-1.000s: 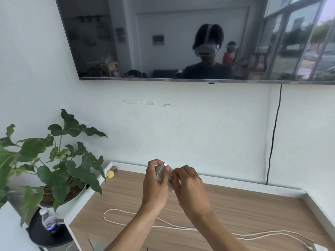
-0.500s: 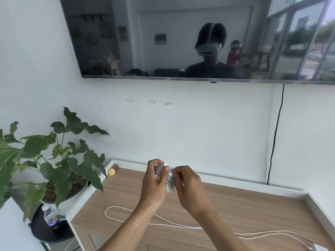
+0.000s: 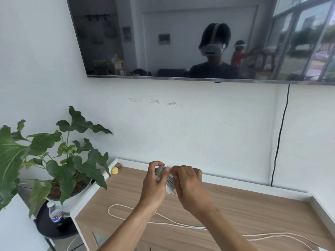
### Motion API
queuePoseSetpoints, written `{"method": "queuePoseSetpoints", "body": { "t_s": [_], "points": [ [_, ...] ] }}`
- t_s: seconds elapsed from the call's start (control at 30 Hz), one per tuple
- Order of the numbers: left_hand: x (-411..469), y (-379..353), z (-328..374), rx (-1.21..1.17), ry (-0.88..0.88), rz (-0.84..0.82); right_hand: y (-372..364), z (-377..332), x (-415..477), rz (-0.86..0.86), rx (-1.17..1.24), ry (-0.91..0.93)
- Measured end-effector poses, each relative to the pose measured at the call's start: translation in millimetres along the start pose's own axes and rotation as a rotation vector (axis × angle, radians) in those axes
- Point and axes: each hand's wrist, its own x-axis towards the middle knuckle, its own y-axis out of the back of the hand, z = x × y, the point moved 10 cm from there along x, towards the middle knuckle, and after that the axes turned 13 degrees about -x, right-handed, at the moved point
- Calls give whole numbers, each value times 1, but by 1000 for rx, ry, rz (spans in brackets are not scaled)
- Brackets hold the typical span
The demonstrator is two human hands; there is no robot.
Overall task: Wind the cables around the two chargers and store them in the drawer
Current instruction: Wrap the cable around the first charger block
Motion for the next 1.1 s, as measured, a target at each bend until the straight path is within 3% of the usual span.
{"method": "queuePoseSetpoints", "body": {
  "t_s": [0.13, 0.37, 0.53, 0.7, 1.1],
  "points": [
    [1, 4, 2, -21, 11, 1, 2, -1, 3, 6, 102, -29],
    [-2, 3, 4, -4, -13, -35, 11, -11, -8, 145, -39, -24],
    [-4, 8, 7, -68, -10, -26, 11, 4, -9, 175, 287, -167],
    [-5, 12, 10, -83, -28, -11, -2, 15, -6, 84, 535, -335],
    [-4, 24, 2, -157, 21, 69, -4, -7, -7, 54, 526, -253]
  ]
}}
